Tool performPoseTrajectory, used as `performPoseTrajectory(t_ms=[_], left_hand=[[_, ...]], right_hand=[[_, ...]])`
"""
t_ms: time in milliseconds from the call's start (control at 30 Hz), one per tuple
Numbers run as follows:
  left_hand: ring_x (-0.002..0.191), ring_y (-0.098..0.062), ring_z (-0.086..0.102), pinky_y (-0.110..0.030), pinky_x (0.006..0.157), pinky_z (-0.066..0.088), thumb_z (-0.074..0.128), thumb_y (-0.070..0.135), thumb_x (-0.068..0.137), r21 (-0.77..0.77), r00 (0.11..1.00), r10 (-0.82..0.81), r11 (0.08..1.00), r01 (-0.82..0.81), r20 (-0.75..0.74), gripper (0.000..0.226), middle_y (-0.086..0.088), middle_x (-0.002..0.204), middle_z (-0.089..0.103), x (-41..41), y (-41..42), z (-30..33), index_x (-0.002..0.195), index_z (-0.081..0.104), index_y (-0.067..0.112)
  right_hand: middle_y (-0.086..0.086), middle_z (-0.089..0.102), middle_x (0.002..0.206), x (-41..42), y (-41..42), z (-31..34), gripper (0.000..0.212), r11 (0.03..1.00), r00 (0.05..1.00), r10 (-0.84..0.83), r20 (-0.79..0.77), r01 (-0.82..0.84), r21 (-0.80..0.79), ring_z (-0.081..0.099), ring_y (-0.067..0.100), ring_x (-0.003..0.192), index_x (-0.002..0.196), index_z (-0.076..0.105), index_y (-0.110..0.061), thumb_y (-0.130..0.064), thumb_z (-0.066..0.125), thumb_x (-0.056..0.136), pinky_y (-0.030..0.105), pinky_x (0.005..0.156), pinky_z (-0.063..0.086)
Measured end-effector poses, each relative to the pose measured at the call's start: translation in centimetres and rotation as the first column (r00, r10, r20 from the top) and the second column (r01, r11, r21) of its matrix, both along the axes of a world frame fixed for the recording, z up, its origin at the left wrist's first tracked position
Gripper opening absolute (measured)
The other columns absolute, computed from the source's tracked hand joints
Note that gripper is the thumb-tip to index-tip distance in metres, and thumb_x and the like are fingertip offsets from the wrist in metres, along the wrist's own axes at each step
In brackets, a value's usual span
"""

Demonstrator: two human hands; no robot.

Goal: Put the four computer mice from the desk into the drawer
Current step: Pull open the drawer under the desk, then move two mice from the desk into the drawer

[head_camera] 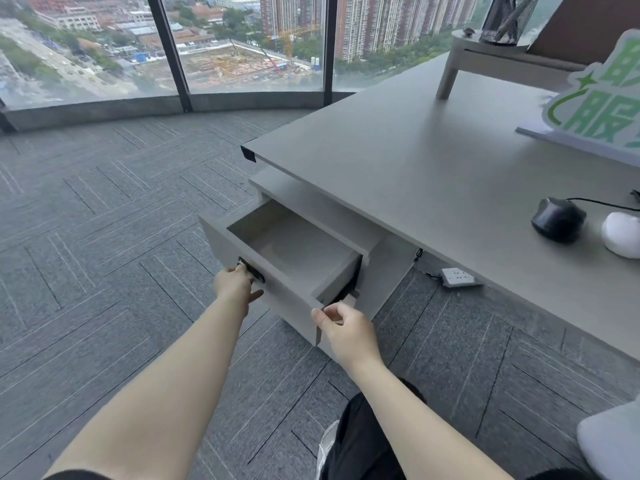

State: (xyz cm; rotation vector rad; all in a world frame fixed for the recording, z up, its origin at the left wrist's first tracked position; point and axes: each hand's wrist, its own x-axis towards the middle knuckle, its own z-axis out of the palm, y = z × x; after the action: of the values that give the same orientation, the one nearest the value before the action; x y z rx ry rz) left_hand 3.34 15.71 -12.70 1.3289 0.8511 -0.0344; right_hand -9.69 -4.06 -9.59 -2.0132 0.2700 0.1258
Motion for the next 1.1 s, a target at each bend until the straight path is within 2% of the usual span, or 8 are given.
performPoseTrajectory(t_ms=[167, 300, 567, 767, 833, 933, 1000, 1100], left_hand=[[0.11, -0.03, 0.062, -0.046, 0.072, 0.057, 0.049, 0.018, 0.099, -0.013, 0.997, 0.078, 0.997, -0.078, 0.02, 0.032, -0.011, 0.113, 0.059, -4.6, 4.4, -0.6, 0.127, 0.053, 0.002], [0.11, -0.031, 0.063, -0.047, 0.072, 0.058, 0.049, 0.018, 0.099, -0.03, 0.992, 0.115, 0.993, -0.114, 0.041, 0.03, -0.014, 0.116, 0.062, -7.9, 7.3, -1.0, 0.122, 0.056, 0.0], [0.105, -0.035, 0.068, -0.052, 0.074, 0.061, 0.048, 0.024, 0.097, 0.017, 0.991, 0.124, 0.992, -0.125, 0.049, 0.019, -0.018, 0.114, 0.07, -12.2, 12.0, -1.7, 0.098, 0.059, 0.009], [0.095, -0.031, 0.061, -0.045, 0.074, 0.057, 0.046, 0.022, 0.098, 0.146, 0.992, 0.121, 0.982, -0.123, 0.025, 0.033, -0.016, 0.118, 0.063, -14.5, 11.7, -0.1, 0.123, 0.055, 0.002], [0.087, -0.033, 0.058, -0.044, 0.072, 0.053, 0.043, 0.024, 0.095, 0.366, 0.992, 0.128, 0.922, -0.125, 0.016, 0.036, -0.02, 0.119, 0.062, -15.1, 11.1, 1.6, 0.124, 0.053, 0.004], [0.105, -0.036, 0.059, -0.054, 0.086, 0.052, 0.037, 0.036, 0.09, 0.624, 0.984, -0.023, 0.775, -0.093, 0.175, 0.044, -0.016, 0.125, 0.056, -15.4, 8.4, 4.9, 0.125, 0.049, 0.013], [0.112, -0.032, 0.055, -0.05, 0.095, 0.048, 0.04, 0.029, 0.094, 0.687, 0.94, -0.161, 0.72, -0.096, 0.3, 0.038, -0.012, 0.124, 0.054, -14.8, 5.0, 8.0, 0.125, 0.053, 0.011], [0.106, -0.027, 0.057, -0.039, 0.091, 0.045, 0.045, 0.016, 0.096, 0.725, 0.841, -0.386, 0.689, -0.011, 0.379, 0.026, -0.01, 0.114, 0.061, -13.0, -2.1, 12.2, 0.116, 0.061, 0.009]], right_hand=[[-0.01, 0.065, 0.071, -3.1, 2.8, 0.1, 0.03, 0.98, 0.979, 0.198, -0.045, -0.198, 0.007, 0.058, 0.009, 0.067, 0.082, 0.068, -0.021, -0.051, 0.067, 0.083, 0.026, 0.061, 0.047], [-0.008, 0.062, 0.068, -5.1, 5.2, 0.3, 0.033, 0.95, 0.948, 0.313, -0.064, -0.312, 0.026, 0.052, 0.009, 0.063, 0.079, 0.068, -0.016, -0.048, 0.071, 0.08, 0.024, 0.058, 0.041], [-0.001, 0.071, 0.077, -7.7, 8.6, 0.1, 0.032, 0.892, 0.889, 0.45, -0.086, -0.451, 0.012, 0.06, 0.014, 0.071, 0.072, 0.066, -0.02, -0.051, 0.074, 0.074, 0.04, 0.073, 0.055], [0.004, 0.074, 0.087, -8.8, 8.8, 0.9, 0.036, 0.873, 0.868, 0.487, -0.093, -0.488, 0.011, 0.061, 0.014, 0.074, 0.084, 0.069, -0.014, -0.05, 0.07, 0.078, 0.039, 0.074, 0.055], [0.003, 0.074, 0.088, -8.9, 8.2, 1.7, 0.037, 0.891, 0.887, 0.455, -0.078, -0.453, 0.033, 0.067, 0.018, 0.079, 0.087, 0.071, -0.017, -0.053, 0.064, 0.08, 0.04, 0.076, 0.056], [0.003, 0.07, 0.077, -7.8, 5.7, 3.5, 0.03, 0.949, 0.95, 0.311, 0.003, -0.311, 0.054, 0.069, 0.028, 0.08, 0.079, 0.068, -0.017, -0.045, 0.06, 0.085, 0.045, 0.073, 0.056], [0.006, 0.067, 0.07, -6.5, 2.9, 5.3, 0.024, 0.976, 0.973, 0.21, 0.096, -0.214, 0.042, 0.065, 0.025, 0.07, 0.075, 0.066, -0.015, -0.033, 0.058, 0.087, 0.046, 0.072, 0.055], [0.003, 0.072, 0.073, -4.7, -2.6, 8.9, 0.017, 0.999, 0.964, 0.026, 0.264, -0.03, 0.013, 0.067, 0.017, 0.071, 0.084, 0.071, -0.018, -0.022, 0.055, 0.089, 0.04, 0.074, 0.057]])
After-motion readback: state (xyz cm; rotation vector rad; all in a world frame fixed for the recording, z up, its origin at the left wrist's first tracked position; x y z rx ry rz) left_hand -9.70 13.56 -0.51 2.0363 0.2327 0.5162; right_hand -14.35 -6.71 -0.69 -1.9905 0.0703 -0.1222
